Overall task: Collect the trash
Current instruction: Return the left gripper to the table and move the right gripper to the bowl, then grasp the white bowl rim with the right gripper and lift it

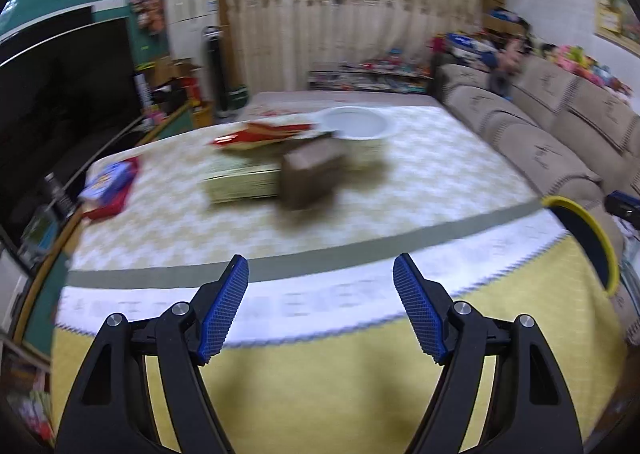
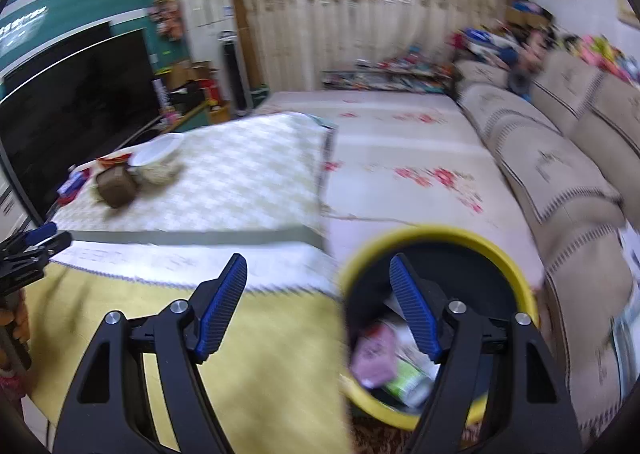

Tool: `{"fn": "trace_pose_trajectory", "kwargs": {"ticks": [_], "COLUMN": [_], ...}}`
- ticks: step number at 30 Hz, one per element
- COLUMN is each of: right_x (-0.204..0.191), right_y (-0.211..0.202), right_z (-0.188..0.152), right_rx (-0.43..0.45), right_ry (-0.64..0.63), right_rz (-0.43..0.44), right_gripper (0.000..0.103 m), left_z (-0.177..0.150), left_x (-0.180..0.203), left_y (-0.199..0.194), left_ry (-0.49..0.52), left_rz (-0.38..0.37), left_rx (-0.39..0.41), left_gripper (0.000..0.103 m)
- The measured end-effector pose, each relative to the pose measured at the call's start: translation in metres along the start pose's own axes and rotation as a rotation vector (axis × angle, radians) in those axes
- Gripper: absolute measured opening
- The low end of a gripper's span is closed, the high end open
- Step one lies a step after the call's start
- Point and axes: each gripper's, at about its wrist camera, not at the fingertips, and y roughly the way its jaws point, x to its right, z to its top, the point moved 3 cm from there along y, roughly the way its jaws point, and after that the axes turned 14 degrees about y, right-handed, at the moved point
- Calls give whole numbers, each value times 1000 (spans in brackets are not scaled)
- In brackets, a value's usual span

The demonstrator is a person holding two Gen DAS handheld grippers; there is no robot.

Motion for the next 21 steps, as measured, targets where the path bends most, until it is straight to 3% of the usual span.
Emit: {"fn": "trace_pose_trajectory", "kwargs": {"ticks": [7,10,21], "right_x": [-93,-131,-196], "right_y": [43,72,157], "right_z": [17,16,26], "right_rx": [-40,-81,-123], "right_ry": [-121,-183,-269], "right_rz": [104,136,114], "right_gripper": [70,70,70], "left_z": [-18,-24,-18], "left_x": [-55,-68,-62], "left_y": [26,28,20], "left_ry": [-72,-132,-137], "left_rz": [61,14,17], "left_rx": [-24,-12,25], "left_gripper": [74,74,78]}}
